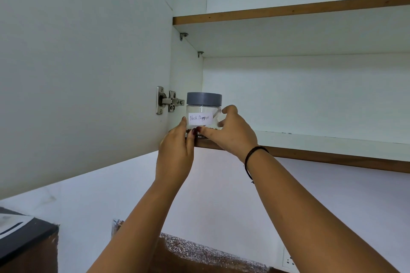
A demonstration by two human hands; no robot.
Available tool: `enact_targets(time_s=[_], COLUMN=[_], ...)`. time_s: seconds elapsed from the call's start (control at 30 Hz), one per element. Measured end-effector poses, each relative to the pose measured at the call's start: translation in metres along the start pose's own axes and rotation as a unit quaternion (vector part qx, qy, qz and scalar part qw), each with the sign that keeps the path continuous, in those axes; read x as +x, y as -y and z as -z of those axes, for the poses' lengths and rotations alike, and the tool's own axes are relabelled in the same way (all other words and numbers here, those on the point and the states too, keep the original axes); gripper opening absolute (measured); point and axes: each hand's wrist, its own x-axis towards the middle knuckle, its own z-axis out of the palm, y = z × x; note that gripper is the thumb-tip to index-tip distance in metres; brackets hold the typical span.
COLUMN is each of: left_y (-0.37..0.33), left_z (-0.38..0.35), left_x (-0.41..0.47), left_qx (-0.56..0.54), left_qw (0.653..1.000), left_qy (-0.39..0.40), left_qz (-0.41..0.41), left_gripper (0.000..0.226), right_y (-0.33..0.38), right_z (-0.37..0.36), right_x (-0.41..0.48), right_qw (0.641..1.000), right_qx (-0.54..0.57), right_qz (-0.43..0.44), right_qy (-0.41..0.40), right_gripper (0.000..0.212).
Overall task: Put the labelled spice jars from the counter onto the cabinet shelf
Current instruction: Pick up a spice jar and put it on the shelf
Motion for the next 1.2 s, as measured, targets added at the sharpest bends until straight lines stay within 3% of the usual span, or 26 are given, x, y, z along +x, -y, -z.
enact_targets(time_s=[0.4,0.6,0.77,0.93,1.07,1.2], left_y=[-0.013,-0.016,-0.017,-0.019,-0.034,-0.058], left_z=[0.004,0.006,0.006,0.013,0.022,0.027], left_x=[0.006,0.007,0.003,-0.007,-0.013,-0.020], left_qx=[0.012,0.031,-0.003,-0.040,-0.117,-0.181], left_qw=[0.999,0.999,0.999,0.997,0.991,0.981], left_qy=[-0.011,-0.001,0.000,-0.041,-0.060,-0.060], left_qz=[0.049,0.042,0.049,0.046,0.027,0.029], left_gripper=[0.042,0.038,0.037,0.044,0.031,0.020], right_y=[0.000,-0.002,-0.004,-0.007,-0.005,-0.007], right_z=[-0.006,-0.009,-0.010,-0.003,0.012,0.025], right_x=[0.000,-0.001,-0.003,-0.015,-0.033,-0.056], right_qw=[0.997,0.996,0.998,0.991,0.944,0.928], right_qx=[-0.077,-0.079,-0.035,0.101,0.327,0.369], right_qz=[0.005,0.006,0.016,0.056,0.014,0.029], right_qy=[-0.028,-0.031,-0.051,-0.074,-0.043,-0.037], right_gripper=[0.054,0.059,0.045,0.014,0.013,0.014])
